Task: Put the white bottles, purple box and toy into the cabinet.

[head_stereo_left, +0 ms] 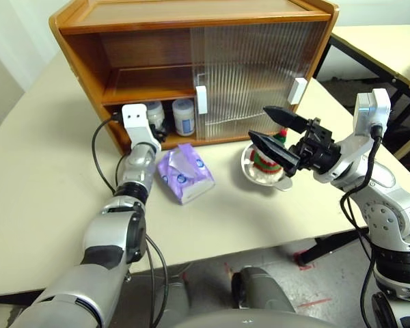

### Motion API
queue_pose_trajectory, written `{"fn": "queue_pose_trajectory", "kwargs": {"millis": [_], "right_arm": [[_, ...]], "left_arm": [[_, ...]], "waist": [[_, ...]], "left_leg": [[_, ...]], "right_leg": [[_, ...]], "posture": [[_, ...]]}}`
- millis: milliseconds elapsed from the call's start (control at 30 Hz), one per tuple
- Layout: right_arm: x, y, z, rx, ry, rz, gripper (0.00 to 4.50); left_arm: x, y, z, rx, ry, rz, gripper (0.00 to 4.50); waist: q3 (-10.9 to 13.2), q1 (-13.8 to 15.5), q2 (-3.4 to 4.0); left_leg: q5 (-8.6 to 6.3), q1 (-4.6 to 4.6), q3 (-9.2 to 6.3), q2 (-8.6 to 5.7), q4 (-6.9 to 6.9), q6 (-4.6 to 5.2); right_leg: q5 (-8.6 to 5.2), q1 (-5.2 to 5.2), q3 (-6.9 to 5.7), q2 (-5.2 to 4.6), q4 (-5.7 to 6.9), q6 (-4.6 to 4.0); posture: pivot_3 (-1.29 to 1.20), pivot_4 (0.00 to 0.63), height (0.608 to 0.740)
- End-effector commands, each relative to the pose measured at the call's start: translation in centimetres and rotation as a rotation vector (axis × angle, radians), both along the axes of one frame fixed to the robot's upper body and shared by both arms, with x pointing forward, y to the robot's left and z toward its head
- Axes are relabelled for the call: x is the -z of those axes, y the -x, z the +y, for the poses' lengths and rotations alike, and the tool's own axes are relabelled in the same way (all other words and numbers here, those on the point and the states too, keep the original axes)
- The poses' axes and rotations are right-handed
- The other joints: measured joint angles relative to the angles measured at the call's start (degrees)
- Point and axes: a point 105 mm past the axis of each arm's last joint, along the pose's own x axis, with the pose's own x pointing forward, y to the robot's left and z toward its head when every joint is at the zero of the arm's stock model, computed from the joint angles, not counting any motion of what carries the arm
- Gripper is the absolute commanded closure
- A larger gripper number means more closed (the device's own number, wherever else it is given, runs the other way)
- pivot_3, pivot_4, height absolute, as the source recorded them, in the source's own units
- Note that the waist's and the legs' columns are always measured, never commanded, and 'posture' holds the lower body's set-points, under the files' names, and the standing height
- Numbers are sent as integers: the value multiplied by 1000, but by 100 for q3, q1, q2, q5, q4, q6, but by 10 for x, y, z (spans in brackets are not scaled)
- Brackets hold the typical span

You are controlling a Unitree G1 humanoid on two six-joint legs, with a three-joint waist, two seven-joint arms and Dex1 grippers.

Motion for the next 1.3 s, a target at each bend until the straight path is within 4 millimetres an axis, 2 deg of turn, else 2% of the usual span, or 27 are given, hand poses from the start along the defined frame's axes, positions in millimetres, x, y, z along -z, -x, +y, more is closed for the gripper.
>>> {"fn": "queue_pose_trajectory", "kwargs": {"millis": [33, 133, 733, 1067, 1133, 1300], "right_arm": [[-3, 2, -2, 10, 5, -18, 0], [-3, 2, -2, 8, 6, -18, 0], [-4, -1, 0, -12, 10, -19, 0], [-5, -5, 1, -27, 11, -26, 0], [-6, -6, 1, -28, 11, -28, 0], [-6, -7, 2, -34, 11, -32, 0]], "left_arm": [[-9, -3, -2, 5, -47, -28, 1064], [-6, -2, 0, -2, -70, -17, 36], [-14, 3, -5, 57, -26, -88, 36], [-18, 12, 9, 70, -24, -106, 36], [-19, 14, 7, 96, -23, -108, 36], [-25, 26, -7, 285, -4, -120, 36]], "waist": [[0, 2, 0], [-1, 2, -2], [-2, 13, -3], [-3, 26, -4], [-3, 35, -4], [-4, 35, -3]], "left_leg": [[0, 0, 0, 0, 0, 0], [0, 0, 0, 0, 0, -1], [0, 3, -2, -1, 2, -3], [0, 7, -3, -1, 5, -2], [0, 7, -4, -1, 6, -2], [0, 9, -3, -1, 5, -2]], "right_leg": [[0, 0, 0, 0, 0, 0], [0, 0, 0, 0, 0, 0], [1, 3, 1, 0, 3, 0], [1, 7, 1, 0, 8, 0], [2, 7, 1, 0, 9, 0], [2, 10, 2, 0, 8, 0]], "posture": [[-102, 0, 740], [-98, 0, 740], [-73, 0, 740], [-48, 0, 740], [-45, 0, 740], [-37, 0, 740]]}}
